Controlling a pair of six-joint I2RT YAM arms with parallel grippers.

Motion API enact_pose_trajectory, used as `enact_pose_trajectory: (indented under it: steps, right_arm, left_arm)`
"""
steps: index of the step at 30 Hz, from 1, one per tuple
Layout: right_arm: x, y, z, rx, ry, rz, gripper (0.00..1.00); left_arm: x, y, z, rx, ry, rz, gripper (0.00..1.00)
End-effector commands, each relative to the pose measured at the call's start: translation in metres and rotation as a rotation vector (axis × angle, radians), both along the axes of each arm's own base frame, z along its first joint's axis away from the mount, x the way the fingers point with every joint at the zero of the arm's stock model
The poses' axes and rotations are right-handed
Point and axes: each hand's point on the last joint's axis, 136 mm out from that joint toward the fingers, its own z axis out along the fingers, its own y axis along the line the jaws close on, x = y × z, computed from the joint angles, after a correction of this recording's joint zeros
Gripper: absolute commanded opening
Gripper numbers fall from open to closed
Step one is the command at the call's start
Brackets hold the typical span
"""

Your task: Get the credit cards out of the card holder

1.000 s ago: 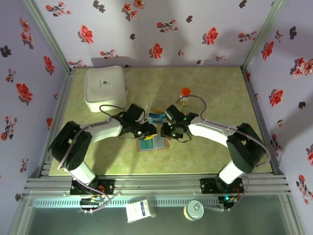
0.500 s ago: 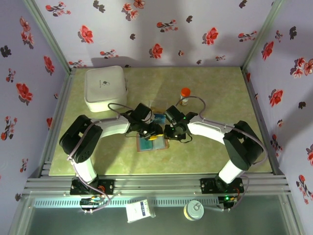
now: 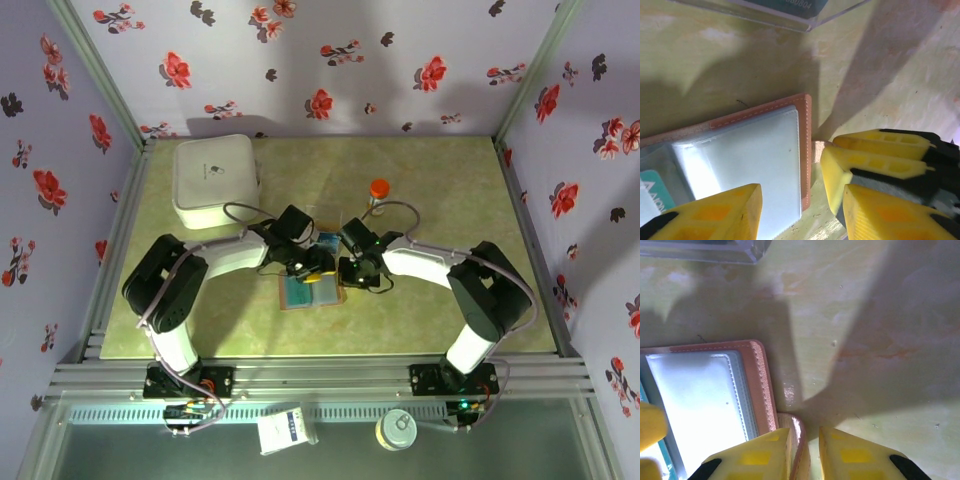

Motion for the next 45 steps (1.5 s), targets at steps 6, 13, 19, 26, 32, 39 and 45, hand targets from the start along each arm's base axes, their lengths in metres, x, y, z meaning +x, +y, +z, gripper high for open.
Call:
enact_pose_trajectory:
  steps: [6,13,19,26,32,39,45]
  right_arm:
    - [-0.002,0.001,-0.009,0.031,0.024,-0.032,0.15]
    - [-0.005,0.000,-0.008,0.056,0.022,-0.079,0.09]
    - [-0.009,0.003,-0.010,0.082,0.025,-0.116,0.08]
    - [-0.015,0.009,-0.007,0.069,0.020,-0.115,0.09]
    - [-0.015,0.007,-0.003,0.044,0.009,-0.110,0.15]
    - [-0.010,0.005,0.024,0.008,-0.023,-0.076,0.24]
    - [-0.002,0.006,0.051,-0.019,-0.060,-0.044,0.25]
  left_arm:
    - [0.009,0.026,0.028,0.019,-0.072,0.023,0.45]
    - [0.009,0.053,0.028,0.036,-0.069,0.055,0.44]
    - [0.005,0.072,0.024,0.042,-0.062,0.074,0.44]
    - [-0.001,0.090,0.013,0.081,-0.046,0.072,0.42]
    - [-0.005,0.100,0.008,0.118,-0.050,0.071,0.41]
    - [-0.010,0.111,-0.008,0.150,-0.040,0.082,0.39]
    - [-0.006,0.115,-0.014,0.152,-0.038,0.092,0.34]
